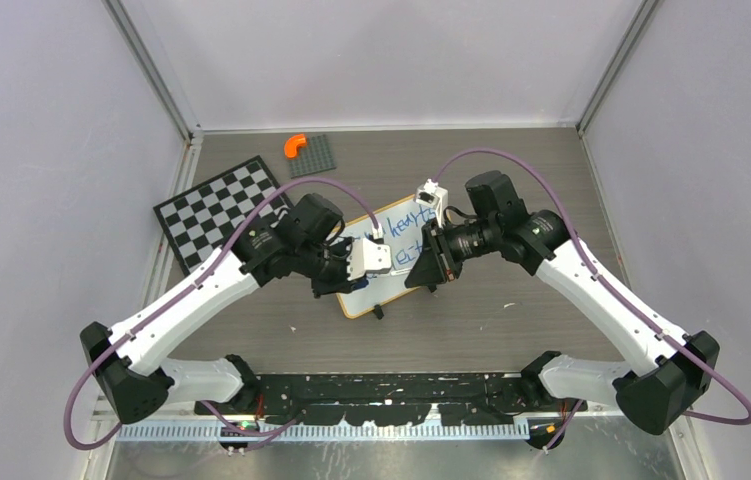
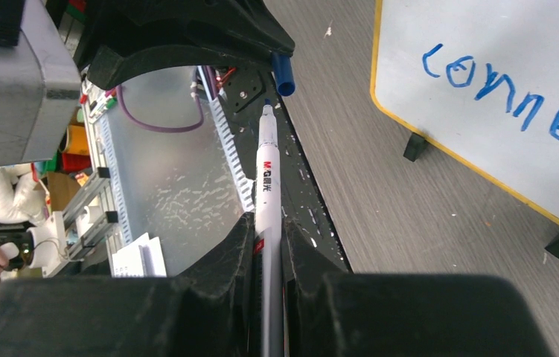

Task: Write a sentence on the whiteboard
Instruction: Insert the whiteboard marker without the cap into the pen cap.

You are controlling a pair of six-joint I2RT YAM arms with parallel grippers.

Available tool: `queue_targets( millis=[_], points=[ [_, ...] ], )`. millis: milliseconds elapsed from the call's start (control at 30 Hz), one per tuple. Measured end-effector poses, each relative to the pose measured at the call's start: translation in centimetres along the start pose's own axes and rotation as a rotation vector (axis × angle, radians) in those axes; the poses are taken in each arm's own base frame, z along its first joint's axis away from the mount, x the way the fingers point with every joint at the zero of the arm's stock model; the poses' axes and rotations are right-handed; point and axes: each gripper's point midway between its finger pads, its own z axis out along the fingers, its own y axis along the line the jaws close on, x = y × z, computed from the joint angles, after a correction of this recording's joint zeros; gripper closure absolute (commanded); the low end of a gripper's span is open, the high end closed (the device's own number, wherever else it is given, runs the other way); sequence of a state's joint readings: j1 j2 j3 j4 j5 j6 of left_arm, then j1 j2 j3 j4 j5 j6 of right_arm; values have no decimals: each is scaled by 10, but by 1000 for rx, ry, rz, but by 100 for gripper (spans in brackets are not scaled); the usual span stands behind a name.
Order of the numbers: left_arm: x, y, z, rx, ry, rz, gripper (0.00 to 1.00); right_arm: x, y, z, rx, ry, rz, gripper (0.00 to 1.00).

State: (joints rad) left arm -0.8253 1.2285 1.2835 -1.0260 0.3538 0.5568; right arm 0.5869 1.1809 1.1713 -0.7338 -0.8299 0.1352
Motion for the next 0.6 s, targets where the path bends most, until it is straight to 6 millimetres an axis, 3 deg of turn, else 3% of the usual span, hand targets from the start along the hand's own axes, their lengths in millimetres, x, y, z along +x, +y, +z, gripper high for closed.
queue_targets(
  millis=[600],
  points=[
    [-12, -9, -5, 40, -65, 13, 100, 3, 1, 5, -33, 25, 22, 100]
  ],
)
